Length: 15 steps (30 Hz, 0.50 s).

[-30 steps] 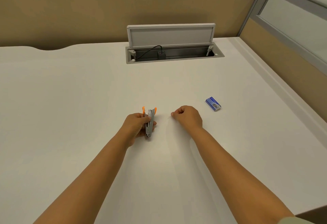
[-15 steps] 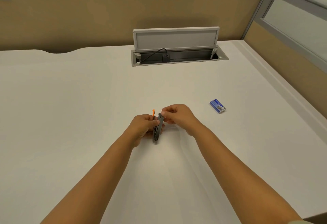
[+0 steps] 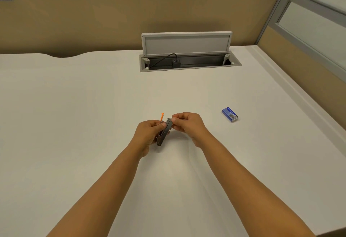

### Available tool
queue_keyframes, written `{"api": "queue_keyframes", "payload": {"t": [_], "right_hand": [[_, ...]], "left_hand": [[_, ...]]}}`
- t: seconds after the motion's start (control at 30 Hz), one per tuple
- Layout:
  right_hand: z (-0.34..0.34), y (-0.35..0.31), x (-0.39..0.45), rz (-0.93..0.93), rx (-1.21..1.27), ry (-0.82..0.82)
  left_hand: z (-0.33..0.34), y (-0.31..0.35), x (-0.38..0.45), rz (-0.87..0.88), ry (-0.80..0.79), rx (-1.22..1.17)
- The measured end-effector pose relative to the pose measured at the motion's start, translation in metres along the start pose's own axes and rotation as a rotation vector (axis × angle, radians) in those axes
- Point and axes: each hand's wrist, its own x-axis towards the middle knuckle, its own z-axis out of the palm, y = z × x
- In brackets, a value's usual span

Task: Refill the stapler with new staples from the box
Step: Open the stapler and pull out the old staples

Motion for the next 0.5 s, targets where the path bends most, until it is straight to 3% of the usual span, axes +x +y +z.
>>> {"api": "queue_keyframes", "payload": {"t": [0.17, 0.3, 0.5], "right_hand": [[0.006, 0.001, -0.003, -0.006, -0.008, 0.017], [0.026, 0.014, -0.016, 0.000, 0.026, 0.059], [0.048, 0.031, -0.024, 0.053, 0.051, 0.152]], "left_hand": [[-0.001, 0.000, 0.000, 0.050, 0.016, 0.025], [-0.003, -0.003, 0.004, 0.099, 0.177, 0.071], [-0.006, -0.015, 0.005, 0.170, 0.265, 0.249]]}}
